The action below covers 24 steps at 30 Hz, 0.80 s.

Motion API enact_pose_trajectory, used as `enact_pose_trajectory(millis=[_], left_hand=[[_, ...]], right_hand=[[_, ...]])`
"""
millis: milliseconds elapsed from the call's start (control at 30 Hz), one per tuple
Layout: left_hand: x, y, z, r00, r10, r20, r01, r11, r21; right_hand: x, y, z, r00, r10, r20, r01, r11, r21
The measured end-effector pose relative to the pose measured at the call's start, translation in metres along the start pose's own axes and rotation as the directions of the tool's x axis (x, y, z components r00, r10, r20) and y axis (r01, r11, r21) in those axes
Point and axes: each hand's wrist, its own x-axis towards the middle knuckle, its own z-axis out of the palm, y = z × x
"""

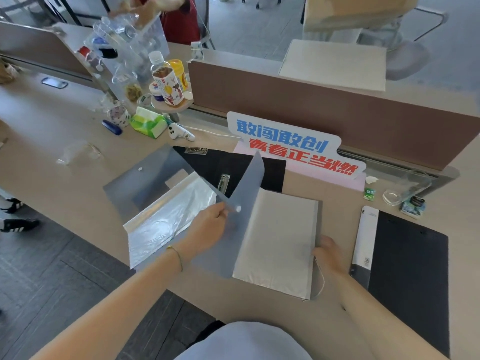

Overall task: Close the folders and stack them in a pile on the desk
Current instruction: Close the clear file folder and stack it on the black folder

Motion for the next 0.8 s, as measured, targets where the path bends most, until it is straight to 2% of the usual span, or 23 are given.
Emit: enact_pose_trajectory(millis=[67, 167, 300, 367, 433, 500, 667, 800], left_hand=[[-0.006, 0.013, 0.021, 0.999, 0.024, 0.023, -0.025, 0.999, 0.041], [-0.011, 0.022, 0.051, 0.992, 0.008, 0.129, -0.001, 0.999, -0.05], [-0.012, 0.033, 0.089, 0.959, -0.027, 0.281, 0.05, 0.996, -0.074], [-0.012, 0.035, 0.111, 0.942, -0.042, 0.333, 0.068, 0.995, -0.069], [-0.011, 0.032, 0.127, 0.939, -0.063, 0.338, 0.064, 0.998, 0.008], [-0.012, 0.029, 0.14, 0.937, -0.061, 0.345, 0.047, 0.998, 0.05], [-0.02, 0.015, 0.158, 0.938, -0.001, 0.346, -0.074, 0.976, 0.204], [-0.022, 0.003, 0.151, 0.927, 0.009, 0.374, -0.109, 0.963, 0.247]], right_hand=[[-0.006, -0.002, -0.002, 1.0, -0.006, -0.009, 0.007, 0.997, 0.083], [-0.004, 0.001, -0.003, 0.994, 0.105, -0.041, -0.092, 0.967, 0.239], [0.014, 0.015, -0.002, 0.974, 0.219, 0.063, -0.228, 0.928, 0.296], [0.011, 0.013, -0.002, 0.959, 0.27, 0.085, -0.28, 0.864, 0.419], [0.002, 0.007, 0.001, 0.945, 0.311, 0.102, -0.319, 0.8, 0.508], [0.002, 0.009, 0.004, 0.945, 0.305, 0.121, -0.321, 0.781, 0.536], [-0.001, 0.006, 0.012, 0.963, 0.201, 0.179, -0.264, 0.834, 0.485], [0.0, 0.0, 0.023, 0.981, 0.132, 0.144, -0.183, 0.882, 0.434]])
